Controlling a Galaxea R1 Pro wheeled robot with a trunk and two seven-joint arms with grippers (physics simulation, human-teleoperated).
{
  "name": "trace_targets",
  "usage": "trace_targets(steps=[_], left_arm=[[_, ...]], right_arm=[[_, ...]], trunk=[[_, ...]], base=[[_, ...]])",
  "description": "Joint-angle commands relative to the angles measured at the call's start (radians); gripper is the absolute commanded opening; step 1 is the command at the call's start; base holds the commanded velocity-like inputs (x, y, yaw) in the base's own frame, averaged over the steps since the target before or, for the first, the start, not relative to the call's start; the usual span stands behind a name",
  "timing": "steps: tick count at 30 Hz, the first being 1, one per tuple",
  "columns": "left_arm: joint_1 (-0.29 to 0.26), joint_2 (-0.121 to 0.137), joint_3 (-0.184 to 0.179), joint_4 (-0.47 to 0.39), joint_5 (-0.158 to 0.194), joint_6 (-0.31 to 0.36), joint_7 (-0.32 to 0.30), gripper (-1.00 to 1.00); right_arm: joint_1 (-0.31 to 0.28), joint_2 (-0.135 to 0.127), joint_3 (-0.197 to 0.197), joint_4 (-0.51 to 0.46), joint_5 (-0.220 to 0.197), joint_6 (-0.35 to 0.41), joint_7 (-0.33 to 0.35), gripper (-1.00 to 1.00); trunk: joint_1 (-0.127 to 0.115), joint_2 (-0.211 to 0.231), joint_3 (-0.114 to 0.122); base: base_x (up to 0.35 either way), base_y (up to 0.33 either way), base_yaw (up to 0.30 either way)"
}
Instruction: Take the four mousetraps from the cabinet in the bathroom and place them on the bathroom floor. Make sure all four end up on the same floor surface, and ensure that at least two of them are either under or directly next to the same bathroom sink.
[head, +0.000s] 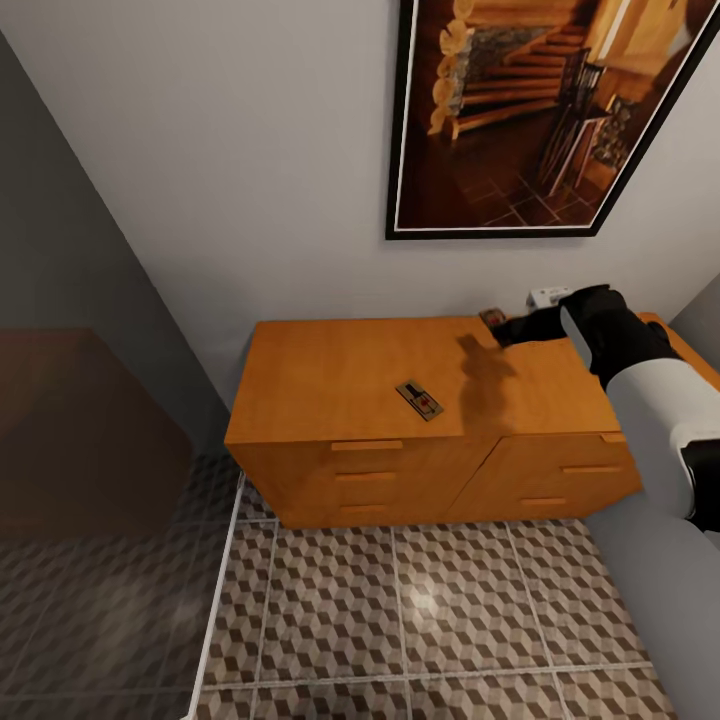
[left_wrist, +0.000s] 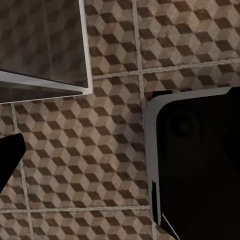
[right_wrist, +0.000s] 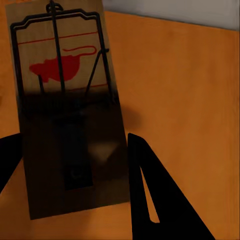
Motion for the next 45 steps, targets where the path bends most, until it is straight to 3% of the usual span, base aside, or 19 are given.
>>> trace_targets(steps=[1,8,45], left_arm=[[-0.002,-0.001,-0.009,0.004,0.007,-0.006,0.000,1.00],[-0.002,-0.001,-0.009,0.004,0.007,-0.006,-0.001,1.00],[-0.002,-0.002,-0.009,0.004,0.008,-0.006,0.000,1.00]], right_arm=[[-0.001,-0.001,0.004,-0.012,0.007,0.011,0.008,-1.00],[-0.001,0.000,0.006,-0.028,0.007,0.023,0.008,-1.00],[-0.001,0.000,0.010,-0.012,0.007,0.019,0.006,-1.00]], trunk=[[0.001,-0.002,-0.001],[0.001,-0.002,-0.001],[0.001,-0.002,-0.001]], base=[[0.000,0.000,0.000],[-0.120,0.000,0.000],[-0.302,0.000,0.000]])
